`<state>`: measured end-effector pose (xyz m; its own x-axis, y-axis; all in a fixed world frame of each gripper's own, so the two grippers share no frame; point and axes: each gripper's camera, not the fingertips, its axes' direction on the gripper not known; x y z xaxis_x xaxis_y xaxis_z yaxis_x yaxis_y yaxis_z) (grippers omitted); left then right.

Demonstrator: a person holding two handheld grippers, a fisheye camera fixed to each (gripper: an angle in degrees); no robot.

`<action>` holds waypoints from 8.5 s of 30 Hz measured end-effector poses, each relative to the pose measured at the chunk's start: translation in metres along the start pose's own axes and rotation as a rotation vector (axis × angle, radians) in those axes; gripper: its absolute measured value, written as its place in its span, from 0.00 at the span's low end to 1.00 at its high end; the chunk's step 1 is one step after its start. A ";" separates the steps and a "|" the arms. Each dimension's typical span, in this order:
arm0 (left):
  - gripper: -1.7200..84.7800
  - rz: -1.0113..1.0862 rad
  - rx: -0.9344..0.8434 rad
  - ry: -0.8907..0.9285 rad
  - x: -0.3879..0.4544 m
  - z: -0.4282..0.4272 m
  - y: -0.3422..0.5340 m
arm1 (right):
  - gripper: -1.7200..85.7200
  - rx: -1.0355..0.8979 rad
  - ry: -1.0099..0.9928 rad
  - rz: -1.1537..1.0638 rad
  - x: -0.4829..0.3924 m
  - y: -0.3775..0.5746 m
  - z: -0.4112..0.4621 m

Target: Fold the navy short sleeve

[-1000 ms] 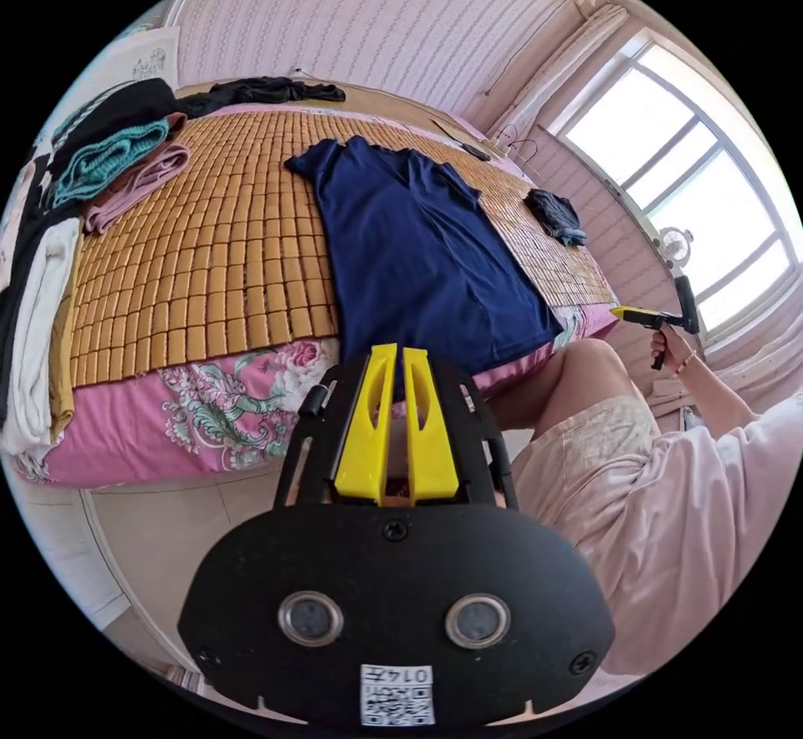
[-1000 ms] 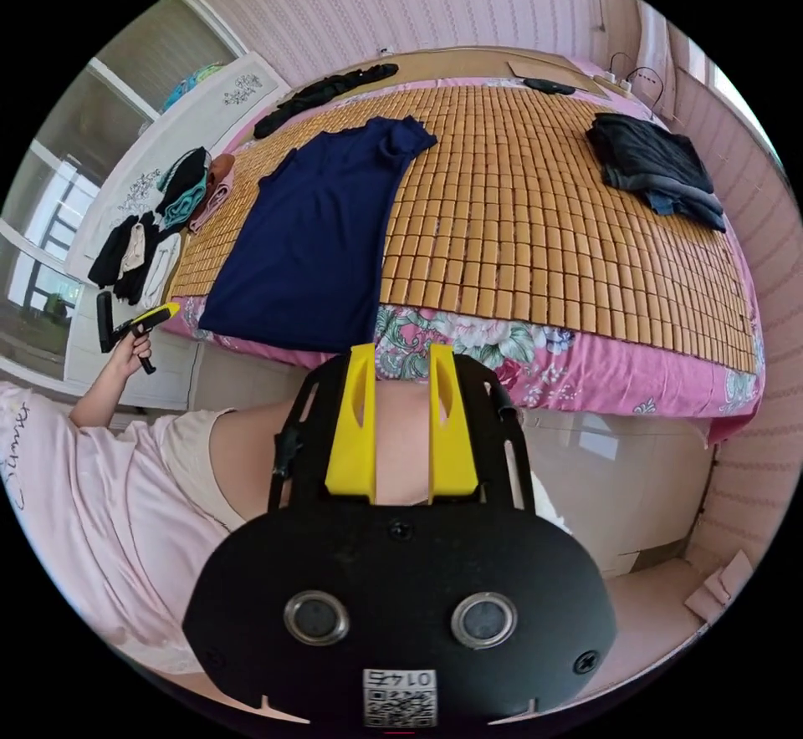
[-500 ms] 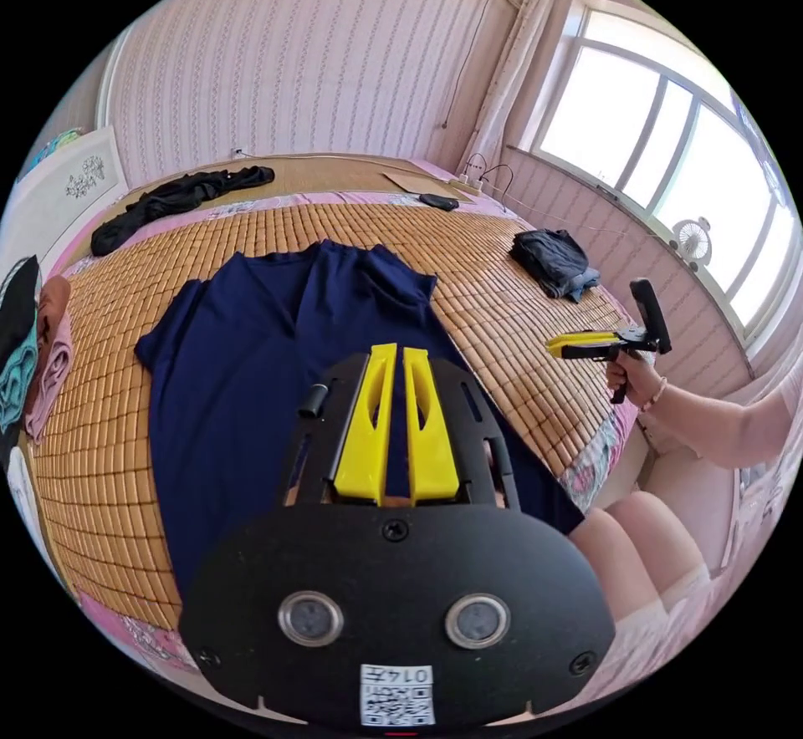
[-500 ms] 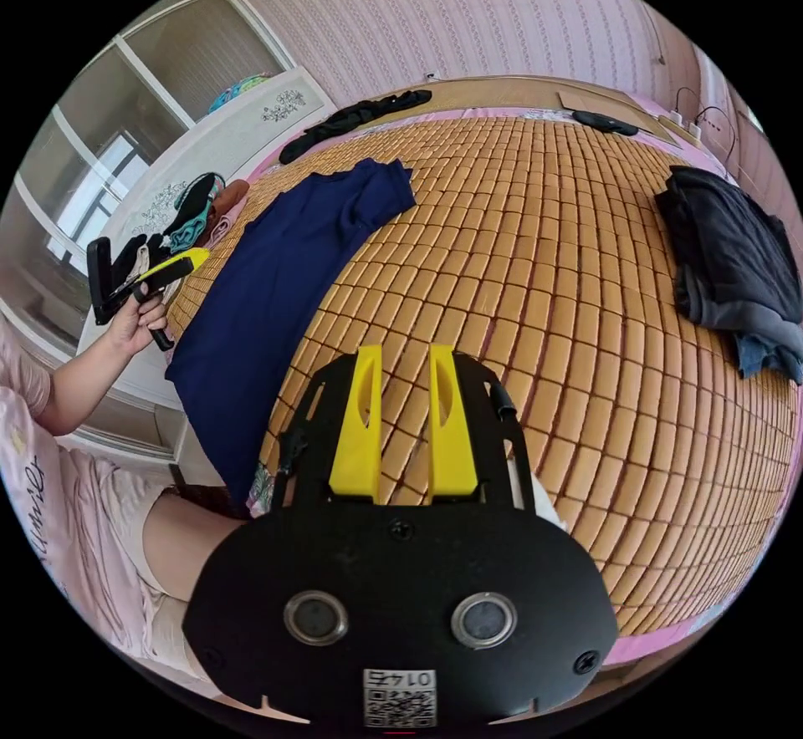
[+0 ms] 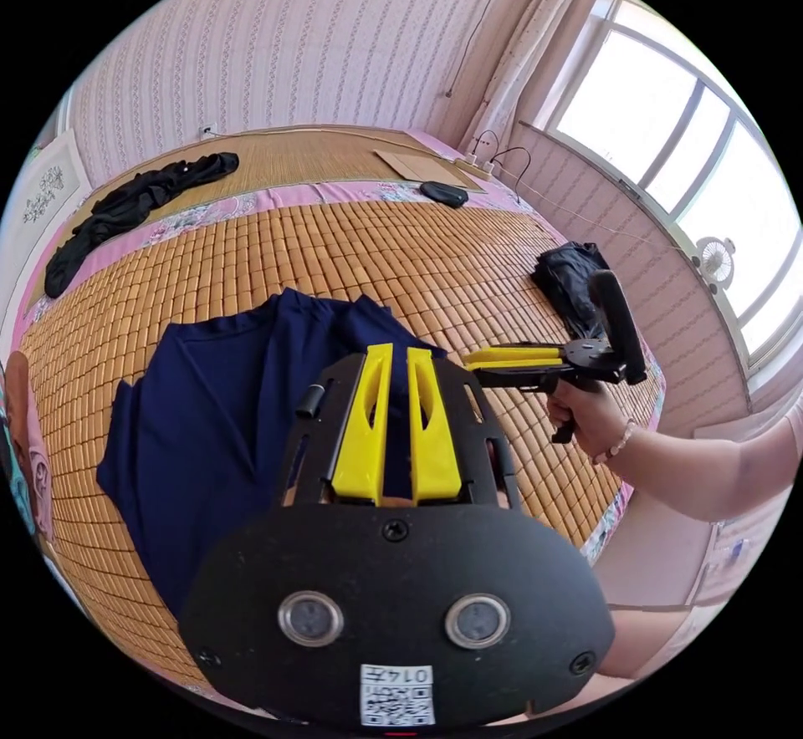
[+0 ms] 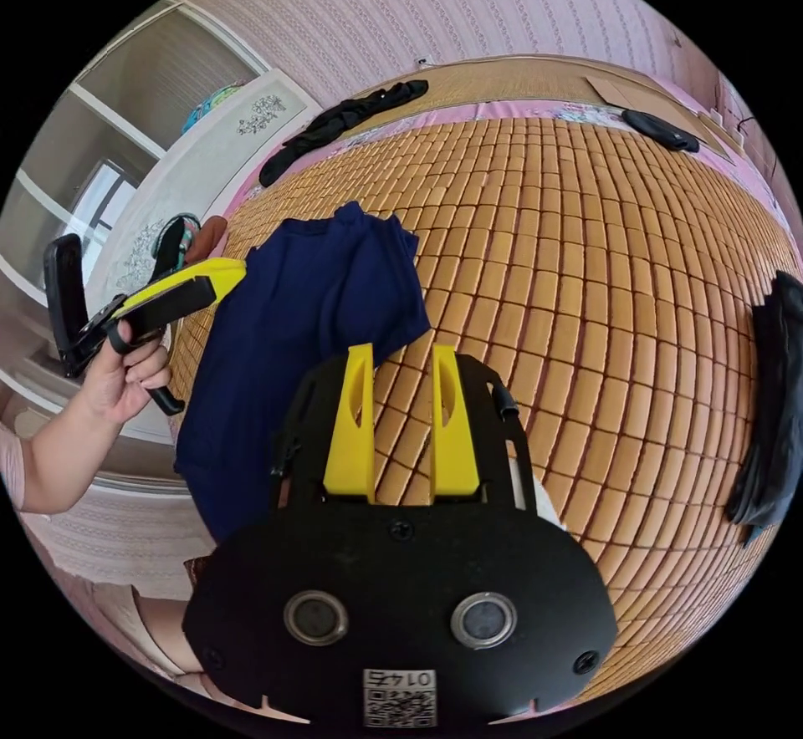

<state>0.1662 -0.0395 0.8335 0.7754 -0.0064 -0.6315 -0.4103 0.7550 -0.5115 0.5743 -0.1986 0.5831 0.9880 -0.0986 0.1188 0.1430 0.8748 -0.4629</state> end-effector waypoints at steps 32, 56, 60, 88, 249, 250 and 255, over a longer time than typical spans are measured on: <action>0.01 0.375 -0.321 -0.047 0.122 0.205 -0.135 | 0.02 0.085 -0.091 0.262 0.057 0.040 0.000; 0.06 -0.120 -0.179 -0.326 0.035 -0.089 0.114 | 0.02 -0.213 0.163 -0.180 -0.057 0.065 -0.052; 0.07 -0.297 -0.164 -0.288 0.000 -0.114 0.170 | 0.02 -0.256 0.142 -0.143 -0.090 0.048 -0.030; 0.08 -0.413 -0.074 -0.116 -0.383 -0.104 0.167 | 0.08 -0.202 0.123 -0.338 -0.476 -0.355 0.374; 0.11 0.081 -0.325 0.019 -0.218 -0.026 0.029 | 0.06 -0.016 0.015 0.084 -0.179 -0.151 0.124; 0.11 0.103 -0.306 0.032 -0.213 -0.026 0.019 | 0.08 -0.007 0.066 0.154 -0.163 -0.128 0.108; 0.10 0.221 -0.229 0.099 -0.178 0.000 -0.032 | 0.09 0.012 0.167 0.378 -0.106 -0.053 0.066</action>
<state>0.0412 -0.0628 0.9619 0.6100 0.0688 -0.7894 -0.6692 0.5782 -0.4667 0.4584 -0.2033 0.6526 0.9669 0.1557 -0.2023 -0.2313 0.8697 -0.4361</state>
